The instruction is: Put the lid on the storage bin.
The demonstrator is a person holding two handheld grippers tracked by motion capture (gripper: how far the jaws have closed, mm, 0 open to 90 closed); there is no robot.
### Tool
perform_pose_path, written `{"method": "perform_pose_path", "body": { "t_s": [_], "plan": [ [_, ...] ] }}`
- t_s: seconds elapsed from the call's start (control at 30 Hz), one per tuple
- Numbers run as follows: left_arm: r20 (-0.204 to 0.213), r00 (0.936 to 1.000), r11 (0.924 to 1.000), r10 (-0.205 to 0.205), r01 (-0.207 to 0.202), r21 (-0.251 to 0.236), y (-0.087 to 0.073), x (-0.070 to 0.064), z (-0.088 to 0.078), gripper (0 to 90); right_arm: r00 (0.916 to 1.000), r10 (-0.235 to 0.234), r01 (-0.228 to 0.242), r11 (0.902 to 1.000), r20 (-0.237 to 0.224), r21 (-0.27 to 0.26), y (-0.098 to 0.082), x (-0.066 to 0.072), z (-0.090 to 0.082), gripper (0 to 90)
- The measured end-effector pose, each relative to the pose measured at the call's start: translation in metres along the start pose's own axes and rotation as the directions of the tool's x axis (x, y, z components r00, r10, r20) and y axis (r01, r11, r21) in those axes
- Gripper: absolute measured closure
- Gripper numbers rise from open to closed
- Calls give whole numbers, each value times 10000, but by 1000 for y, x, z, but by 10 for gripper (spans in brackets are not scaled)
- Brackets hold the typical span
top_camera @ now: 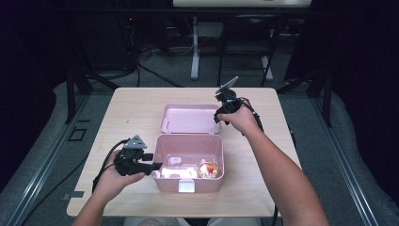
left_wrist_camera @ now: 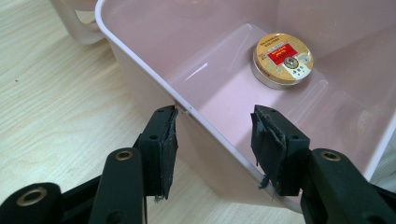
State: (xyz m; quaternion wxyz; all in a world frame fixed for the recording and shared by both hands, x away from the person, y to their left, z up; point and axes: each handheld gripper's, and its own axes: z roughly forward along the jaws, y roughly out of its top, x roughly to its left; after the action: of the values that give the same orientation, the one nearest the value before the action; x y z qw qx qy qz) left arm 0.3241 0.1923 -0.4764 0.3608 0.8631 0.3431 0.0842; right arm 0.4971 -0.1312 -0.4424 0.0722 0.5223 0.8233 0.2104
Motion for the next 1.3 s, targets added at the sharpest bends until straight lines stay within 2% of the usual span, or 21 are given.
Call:
{"method": "perform_pose_path", "body": {
  "t_s": [0.07, 0.3, 0.5, 0.67, 0.97, 1.2, 1.23, 1.27, 1.3],
  "plan": [
    [-21, 10000, 10000, 3, -3, -4, 0, -1, 0, 506, 9995, 315, -315, 9995, -5, -70, 2, -3, 2, 557],
    [-7, 10000, 10000, -33, 33, -34, -1, -1, 0, 509, 9965, 827, -826, 9964, 86, -204, 8, -12, 9, 572],
    [26, 10000, 10000, -67, 67, -2, -1, -1, -1, 510, 9889, 1483, -1481, 9883, 34, -375, 13, -20, 14, 593],
    [8, 10000, 10000, -65, 65, -22, -1, -1, -1, 510, 9812, 1927, -1925, 9809, 55, -290, 16, -23, 21, 629],
    [15, 10000, 10000, -53, 53, -38, -1, -1, -1, 510, 9708, 2397, -2395, 9707, 108, -187, 20, -24, 31, 663],
    [15, 10000, 10000, -70, 70, -34, -1, -1, -1, 510, 9576, 2880, -2880, 9576, 93, -7, 22, -23, 36, 712],
    [25, 10000, 10000, -68, 69, -18, -1, -1, -1, 510, 9593, 2820, -2821, 9594, 111, 38, 22, -24, 36, 717],
    [15, 10000, 10000, -80, 80, -41, -1, -1, -1, 510, 9560, 2931, -2932, 9560, 62, 43, 22, -23, 37, 729],
    [5, 10000, 10000, -36, 36, -51, -1, -1, 0, 510, 9588, 2840, -2840, 9587, 34, 131, 22, -24, 38, 741]
  ]
}}
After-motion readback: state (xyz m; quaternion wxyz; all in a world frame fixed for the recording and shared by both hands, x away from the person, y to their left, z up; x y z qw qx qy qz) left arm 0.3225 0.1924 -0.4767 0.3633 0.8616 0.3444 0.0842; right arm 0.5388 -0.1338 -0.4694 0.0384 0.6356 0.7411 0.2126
